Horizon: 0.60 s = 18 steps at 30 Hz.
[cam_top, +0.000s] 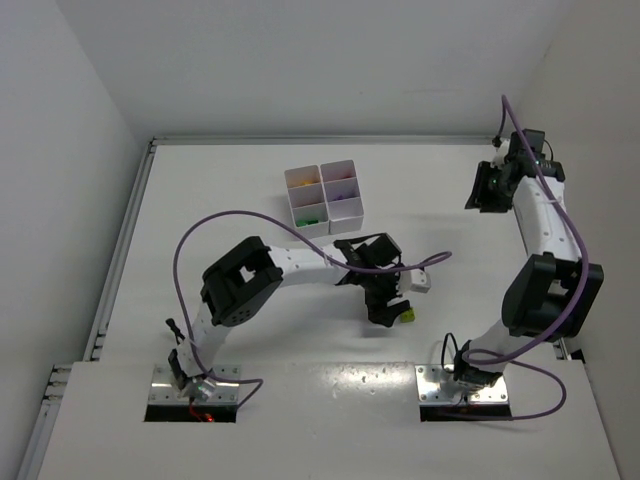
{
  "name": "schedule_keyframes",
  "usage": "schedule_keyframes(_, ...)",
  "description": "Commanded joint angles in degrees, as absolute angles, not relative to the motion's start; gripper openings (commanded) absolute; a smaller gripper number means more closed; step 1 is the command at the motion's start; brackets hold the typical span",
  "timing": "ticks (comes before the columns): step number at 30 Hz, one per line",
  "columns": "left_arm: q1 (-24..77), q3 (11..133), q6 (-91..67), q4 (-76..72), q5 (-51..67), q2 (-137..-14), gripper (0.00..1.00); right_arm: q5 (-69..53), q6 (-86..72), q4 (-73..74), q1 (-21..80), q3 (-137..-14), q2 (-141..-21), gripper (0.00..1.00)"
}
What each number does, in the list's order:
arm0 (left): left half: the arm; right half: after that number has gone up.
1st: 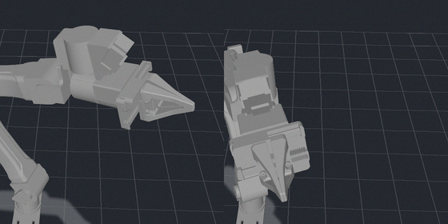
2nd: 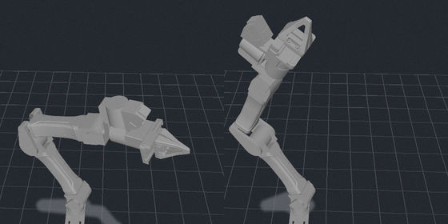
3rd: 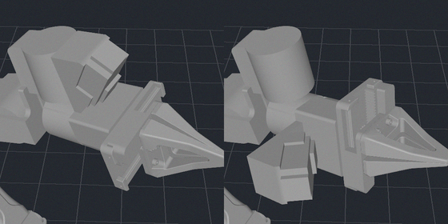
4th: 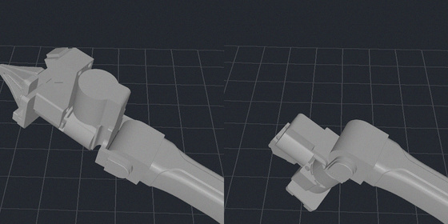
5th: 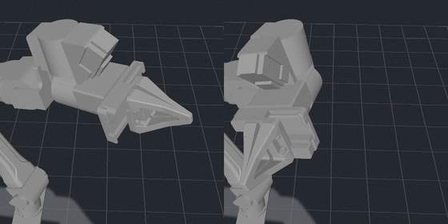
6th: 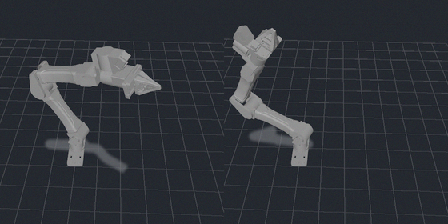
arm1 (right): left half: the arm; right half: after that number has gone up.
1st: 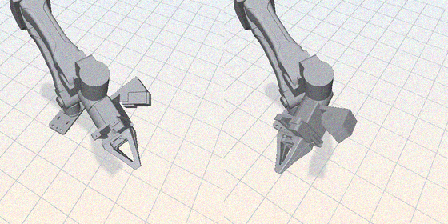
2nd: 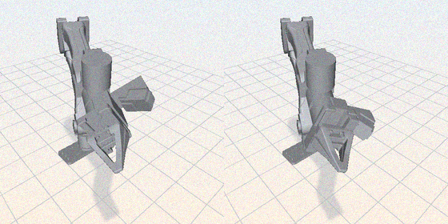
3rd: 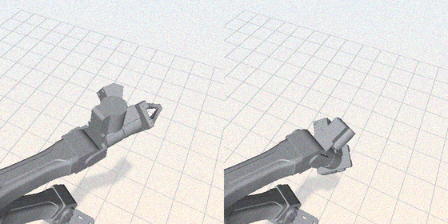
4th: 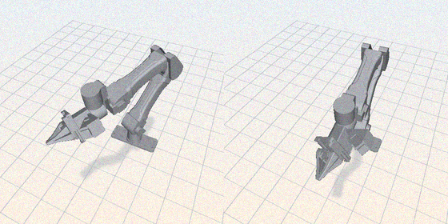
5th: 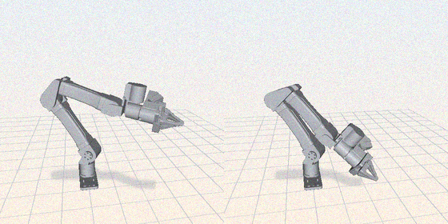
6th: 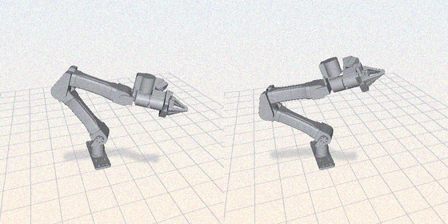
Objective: Sort the legos into containers by color
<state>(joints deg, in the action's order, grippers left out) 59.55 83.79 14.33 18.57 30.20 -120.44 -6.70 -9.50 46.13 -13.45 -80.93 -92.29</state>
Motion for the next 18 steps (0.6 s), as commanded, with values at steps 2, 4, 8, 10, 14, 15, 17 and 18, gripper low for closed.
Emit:
schedule_keyframes(2,60.6,87.5,14.9,15.9,29.4,-123.0,0.79,-7.9,-9.2,45.6,-13.9,-82.5,-89.0,0.0)
schedule_keyframes(4,60.6,88.8,13.8,15.4,29.4,-124.4,0.79,-7.4,-9.2,46.3,-13.9,-82.5,-89.0,0.0)
schedule_keyframes(8,61.7,91.2,13.1,14.9,31.0,-126.0,0.75,-7.4,-8.6,46.8,-13.9,-83.7,-89.0,0.0)
schedule_keyframes(10,62.2,92.1,12.5,14.9,31.6,-126.7,0.74,-6.9,-8.1,47.4,-13.9,-84.2,-89.0,0.0)
schedule_keyframes(14,62.8,93.3,12.0,14.9,32.2,-127.2,0.72,-6.9,-8.1,47.9,-14.4,-85.3,-90.1,0.0)
schedule_keyframes(15,62.8,93.3,12.0,14.9,32.2,-127.7,0.71,-6.9,-8.1,47.9,-14.4,-85.9,-90.1,0.0)
schedule_keyframes(17,63.3,93.9,11.3,14.9,32.2,-127.7,0.68,-6.9,-8.1,47.9,-14.4,-85.9,-90.6,0.0)
schedule_keyframes(18,63.3,93.9,11.3,14.9,32.2,-127.7,0.67,-6.9,-8.1,47.9,-14.4,-85.9,-90.6,0.0)
